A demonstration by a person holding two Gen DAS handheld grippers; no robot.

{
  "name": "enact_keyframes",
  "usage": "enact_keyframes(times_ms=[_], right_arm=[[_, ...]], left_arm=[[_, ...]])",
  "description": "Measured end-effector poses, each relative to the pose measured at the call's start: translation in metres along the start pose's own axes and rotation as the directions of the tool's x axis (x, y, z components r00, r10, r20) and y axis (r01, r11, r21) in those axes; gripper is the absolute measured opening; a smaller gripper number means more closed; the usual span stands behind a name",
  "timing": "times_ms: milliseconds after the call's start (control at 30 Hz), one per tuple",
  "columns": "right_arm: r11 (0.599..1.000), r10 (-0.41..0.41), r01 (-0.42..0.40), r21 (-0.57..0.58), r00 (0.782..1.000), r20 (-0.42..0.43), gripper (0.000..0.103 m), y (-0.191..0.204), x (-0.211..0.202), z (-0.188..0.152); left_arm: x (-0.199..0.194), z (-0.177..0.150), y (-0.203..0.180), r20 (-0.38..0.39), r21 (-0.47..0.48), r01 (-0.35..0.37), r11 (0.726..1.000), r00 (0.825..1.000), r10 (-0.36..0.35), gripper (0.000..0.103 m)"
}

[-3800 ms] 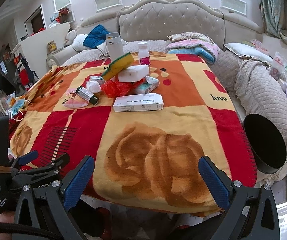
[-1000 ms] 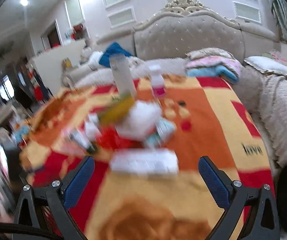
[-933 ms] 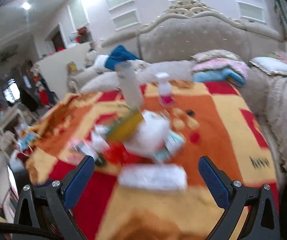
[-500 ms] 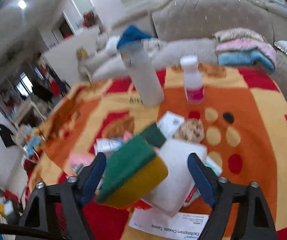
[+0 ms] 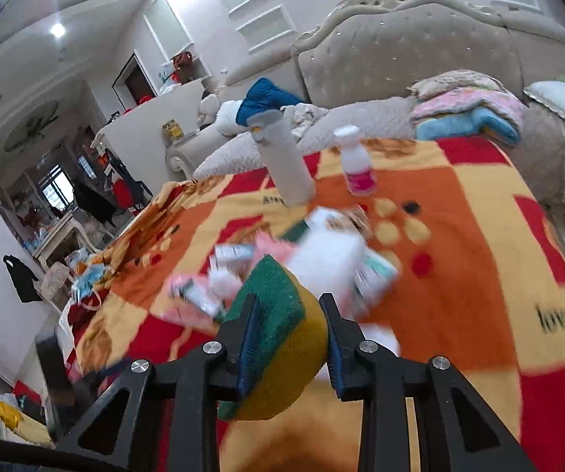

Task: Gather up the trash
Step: 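Grasp the green-yellow sponge with the right tool while the left tool grasps the white foam block, then lift the sponge with the right tool while the left tool lifts the foam block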

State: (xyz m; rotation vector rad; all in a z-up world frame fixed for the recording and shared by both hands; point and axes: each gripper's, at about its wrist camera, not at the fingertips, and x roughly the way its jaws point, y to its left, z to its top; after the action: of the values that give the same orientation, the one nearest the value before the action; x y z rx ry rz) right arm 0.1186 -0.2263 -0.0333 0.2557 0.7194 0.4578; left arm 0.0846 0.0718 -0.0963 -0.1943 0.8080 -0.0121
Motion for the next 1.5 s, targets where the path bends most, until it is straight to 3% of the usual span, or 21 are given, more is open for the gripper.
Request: enact_keyframes(times_ms=[133, 233, 367, 433, 533, 633, 733, 900, 1067, 1133, 1167, 1200, 1267, 1400, 1500], right_arm=[[0.999, -0.035, 0.036, 0.041, 0.999, -0.036, 0.029, -0.030, -0.007, -0.056], [0.994, -0.027, 0.031, 0.108, 0.999, -0.034, 0.029, -0.054, -0.005, -0.082], [0.985, 0.023, -0.020, 0.170, 1.000, -0.016, 0.029, -0.074, -0.002, -0.096], [0.977, 0.060, -0.058, 0.207, 0.998, -0.004, 0.029, -0.081, -0.003, -0.097], [0.971, 0.081, -0.080, 0.225, 0.997, 0.004, 0.029, -0.082, -0.002, -0.097], [0.968, 0.093, -0.094, 0.234, 0.996, 0.013, 0.029, -0.083, -0.004, -0.101], [0.968, 0.089, -0.089, 0.234, 0.996, 0.010, 0.029, -0.082, -0.004, -0.101], [0.971, 0.068, -0.066, 0.230, 0.998, -0.001, 0.029, -0.081, -0.002, -0.100], [0.976, 0.039, -0.034, 0.216, 0.999, -0.018, 0.029, -0.078, -0.005, -0.097], [0.981, 0.035, -0.033, 0.189, 0.999, -0.011, 0.029, -0.073, -0.009, -0.095], [0.984, 0.041, -0.040, 0.175, 0.999, 0.002, 0.029, -0.070, -0.014, -0.094], [0.985, 0.045, -0.046, 0.168, 0.999, 0.013, 0.029, -0.069, -0.017, -0.093], [0.984, 0.051, -0.057, 0.167, 0.998, 0.040, 0.029, -0.068, -0.026, -0.092], [0.976, 0.055, -0.071, 0.207, 0.995, 0.086, 0.029, -0.076, -0.042, -0.090], [0.974, 0.046, -0.069, 0.217, 0.993, 0.109, 0.029, -0.077, -0.052, -0.088]], left_arm=[[0.004, 0.024, -0.011, 0.026, 0.051, -0.014, 0.999, 1.000, 0.013, 0.103], [0.013, 0.035, -0.030, -0.021, 0.093, 0.061, 0.994, 0.998, -0.059, 0.103], [0.019, 0.042, -0.057, -0.016, 0.173, 0.045, 0.984, 0.999, -0.043, 0.103], [0.024, 0.043, -0.059, -0.027, 0.154, 0.044, 0.987, 0.999, -0.041, 0.103], [0.025, 0.051, -0.066, -0.041, 0.111, 0.107, 0.988, 0.994, -0.103, 0.103], [0.018, 0.073, -0.100, -0.004, 0.163, 0.146, 0.976, 0.989, -0.147, 0.103], [0.023, 0.092, -0.142, -0.031, 0.238, 0.197, 0.951, 0.980, -0.195, 0.103], [0.067, 0.098, -0.196, -0.090, 0.352, 0.110, 0.929, 0.992, -0.083, 0.103], [0.097, 0.084, -0.214, -0.139, 0.423, 0.055, 0.905, 0.990, 0.005, 0.103], [0.095, 0.079, -0.209, -0.130, 0.407, 0.065, 0.911, 0.991, -0.013, 0.081], [0.093, 0.080, -0.204, -0.146, 0.376, 0.080, 0.923, 0.989, -0.026, 0.052], [0.093, 0.083, -0.201, -0.155, 0.345, 0.090, 0.934, 0.987, -0.038, 0.054], [0.077, 0.089, -0.189, -0.103, 0.293, 0.095, 0.951, 0.992, -0.068, 0.053], [0.037, 0.099, -0.174, -0.052, 0.244, 0.142, 0.959, 0.990, -0.133, 0.053], [0.009, 0.096, -0.164, -0.038, 0.258, 0.156, 0.953, 0.988, -0.152, 0.053]])
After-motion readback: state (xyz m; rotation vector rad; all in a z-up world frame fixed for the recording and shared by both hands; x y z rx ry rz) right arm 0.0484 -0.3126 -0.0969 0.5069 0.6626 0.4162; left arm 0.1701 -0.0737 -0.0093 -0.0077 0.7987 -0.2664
